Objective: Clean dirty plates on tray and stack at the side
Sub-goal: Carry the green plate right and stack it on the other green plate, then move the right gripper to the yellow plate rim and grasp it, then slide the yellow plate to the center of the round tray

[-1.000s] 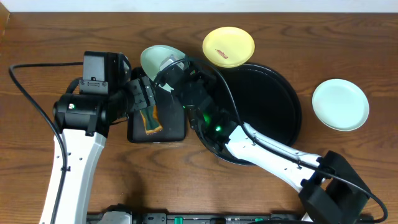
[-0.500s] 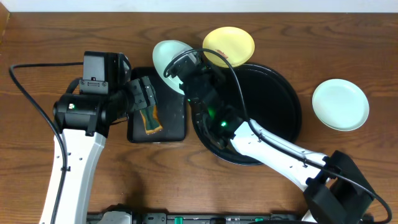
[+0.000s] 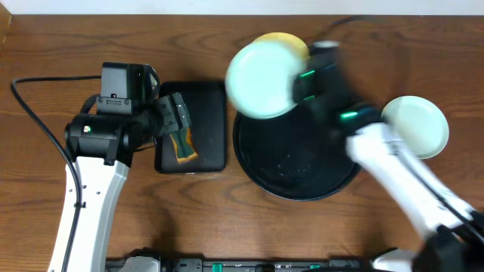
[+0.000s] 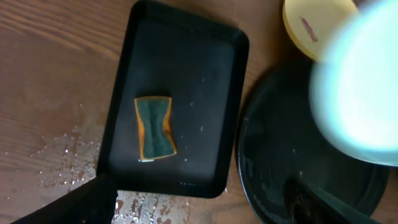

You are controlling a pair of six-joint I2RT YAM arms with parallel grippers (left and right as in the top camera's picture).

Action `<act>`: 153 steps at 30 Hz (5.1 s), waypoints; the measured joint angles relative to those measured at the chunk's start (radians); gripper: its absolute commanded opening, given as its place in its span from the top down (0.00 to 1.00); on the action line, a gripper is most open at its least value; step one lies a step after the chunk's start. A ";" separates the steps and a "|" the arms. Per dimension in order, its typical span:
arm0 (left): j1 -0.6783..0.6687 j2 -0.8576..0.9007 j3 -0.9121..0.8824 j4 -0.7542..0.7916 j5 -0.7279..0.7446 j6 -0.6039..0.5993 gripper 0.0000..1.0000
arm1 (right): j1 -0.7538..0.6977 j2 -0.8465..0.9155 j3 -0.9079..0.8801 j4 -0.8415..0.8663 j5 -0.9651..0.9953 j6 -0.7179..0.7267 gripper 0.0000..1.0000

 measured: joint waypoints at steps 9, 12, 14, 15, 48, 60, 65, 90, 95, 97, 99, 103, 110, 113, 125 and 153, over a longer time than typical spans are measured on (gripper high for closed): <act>0.000 0.000 0.000 0.000 0.000 0.000 0.14 | -0.644 -0.083 0.003 -0.312 -0.320 0.108 0.99; 0.000 0.000 0.000 0.000 0.000 0.000 0.14 | -0.805 -0.057 0.002 -0.370 -0.328 0.098 0.99; 0.000 0.000 0.000 0.000 0.000 0.000 0.14 | -0.884 -0.032 0.001 -0.380 -0.315 0.090 0.99; 0.000 0.000 0.000 0.000 0.000 0.000 0.14 | -0.922 -0.014 0.000 -0.379 -0.306 0.086 0.99; 0.000 0.000 0.000 0.000 0.000 0.000 0.14 | -0.427 -0.038 0.089 -0.179 -0.547 -0.169 0.50; 0.000 0.000 0.000 0.000 0.000 0.000 0.14 | -0.193 0.445 0.380 -0.028 -0.407 -0.266 0.65; 0.000 0.000 0.000 0.000 0.000 0.000 0.14 | -0.188 0.573 0.380 0.077 -0.404 -0.269 0.84; 0.000 0.000 0.000 -0.001 0.000 0.000 0.14 | -0.126 0.571 0.381 -0.410 -0.393 -0.233 0.99; 0.000 0.000 0.000 0.000 0.000 0.000 0.14 | -0.121 0.470 0.381 -0.558 -0.385 -0.202 0.85; 0.000 0.000 0.000 0.000 0.000 0.000 0.14 | -0.121 0.434 0.381 -0.554 -0.379 -0.193 0.70; 0.000 0.000 0.000 0.000 0.000 0.000 0.14 | -0.122 0.395 0.381 -0.523 -0.357 -0.193 0.63; 0.000 0.000 0.000 0.000 0.000 0.000 0.14 | -0.144 0.355 0.383 -0.425 -0.311 -0.196 0.58; 0.000 0.000 0.000 0.000 0.000 0.000 0.14 | -0.253 0.437 0.386 -0.229 -0.276 -0.311 0.55; 0.000 0.000 0.000 0.000 0.000 0.000 0.14 | -0.281 0.513 0.386 -0.167 -0.268 -0.369 0.55; 0.000 0.000 0.000 0.000 0.000 0.000 0.14 | -0.290 0.589 0.385 -0.173 -0.284 -0.455 0.99; 0.000 0.000 0.000 0.000 0.000 0.000 0.14 | -0.245 0.567 0.392 -0.660 -0.286 -0.277 0.67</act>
